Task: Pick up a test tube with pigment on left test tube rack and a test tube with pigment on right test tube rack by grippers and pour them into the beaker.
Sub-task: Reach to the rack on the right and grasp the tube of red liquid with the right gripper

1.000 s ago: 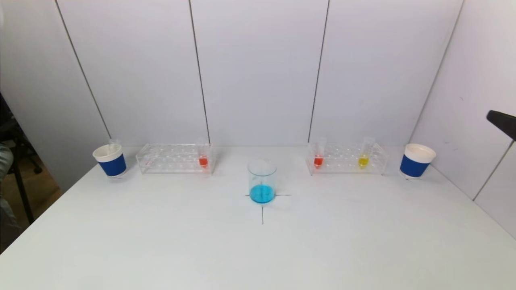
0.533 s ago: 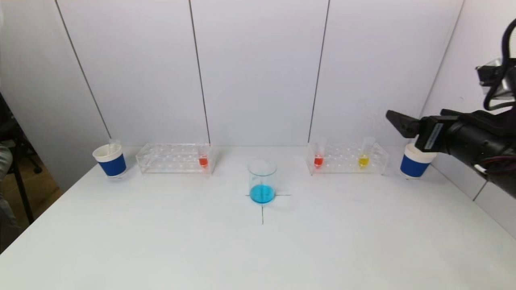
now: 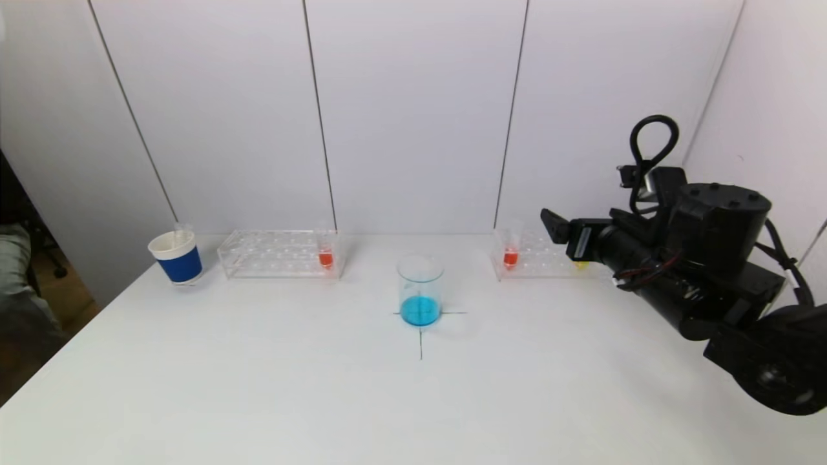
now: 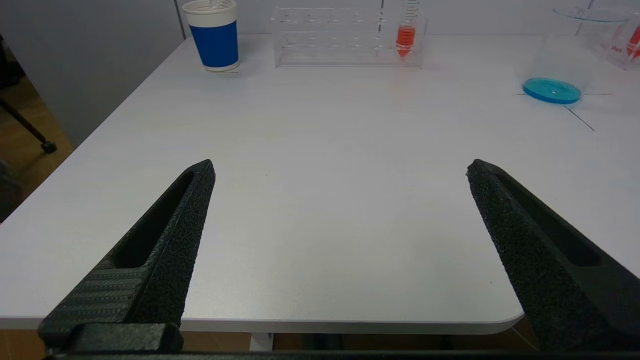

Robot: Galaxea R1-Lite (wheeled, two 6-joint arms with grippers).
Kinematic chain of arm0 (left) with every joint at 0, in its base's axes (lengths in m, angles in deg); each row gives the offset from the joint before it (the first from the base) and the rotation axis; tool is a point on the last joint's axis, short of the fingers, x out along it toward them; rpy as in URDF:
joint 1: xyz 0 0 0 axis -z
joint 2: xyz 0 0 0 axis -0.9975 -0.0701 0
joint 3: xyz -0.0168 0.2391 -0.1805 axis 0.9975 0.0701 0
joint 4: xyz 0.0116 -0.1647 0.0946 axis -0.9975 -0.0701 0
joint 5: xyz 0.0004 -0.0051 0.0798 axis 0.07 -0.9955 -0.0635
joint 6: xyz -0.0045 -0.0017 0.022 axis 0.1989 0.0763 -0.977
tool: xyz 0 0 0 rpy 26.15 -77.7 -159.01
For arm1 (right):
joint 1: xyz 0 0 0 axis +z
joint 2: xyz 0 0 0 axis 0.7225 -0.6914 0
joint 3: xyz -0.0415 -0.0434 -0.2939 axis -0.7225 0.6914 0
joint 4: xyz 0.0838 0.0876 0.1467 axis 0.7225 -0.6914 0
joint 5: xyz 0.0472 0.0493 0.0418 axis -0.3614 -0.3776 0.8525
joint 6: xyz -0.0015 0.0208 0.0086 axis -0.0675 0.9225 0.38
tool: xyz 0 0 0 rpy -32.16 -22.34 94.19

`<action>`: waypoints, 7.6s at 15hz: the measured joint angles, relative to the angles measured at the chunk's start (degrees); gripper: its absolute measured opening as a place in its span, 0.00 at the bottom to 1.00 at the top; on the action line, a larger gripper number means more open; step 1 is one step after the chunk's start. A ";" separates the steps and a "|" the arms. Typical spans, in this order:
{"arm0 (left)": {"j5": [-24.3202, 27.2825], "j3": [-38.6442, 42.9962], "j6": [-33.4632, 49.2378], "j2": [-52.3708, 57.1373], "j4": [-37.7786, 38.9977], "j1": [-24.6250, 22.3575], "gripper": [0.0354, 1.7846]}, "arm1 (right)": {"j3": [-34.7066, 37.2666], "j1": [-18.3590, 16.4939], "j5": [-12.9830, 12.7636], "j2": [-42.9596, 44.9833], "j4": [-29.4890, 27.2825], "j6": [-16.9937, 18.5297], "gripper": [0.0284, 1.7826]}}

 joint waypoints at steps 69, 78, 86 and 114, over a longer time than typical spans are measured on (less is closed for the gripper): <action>-0.02 0.00 0.00 0.00 0.00 0.00 0.99 | -32.29 -1.46 -2.43 -39.67 10.61 -2.45 0.99; 0.02 0.00 0.00 0.00 0.00 0.00 0.99 | -33.99 -1.67 -2.43 -40.59 9.73 -2.45 0.99; -0.02 0.00 -0.02 0.00 0.00 0.00 0.99 | -34.30 -1.57 -2.43 -41.02 10.01 -3.00 0.99; 0.02 0.00 0.00 0.00 0.00 0.00 0.99 | -34.43 -1.56 -2.43 -41.48 9.79 -3.46 0.29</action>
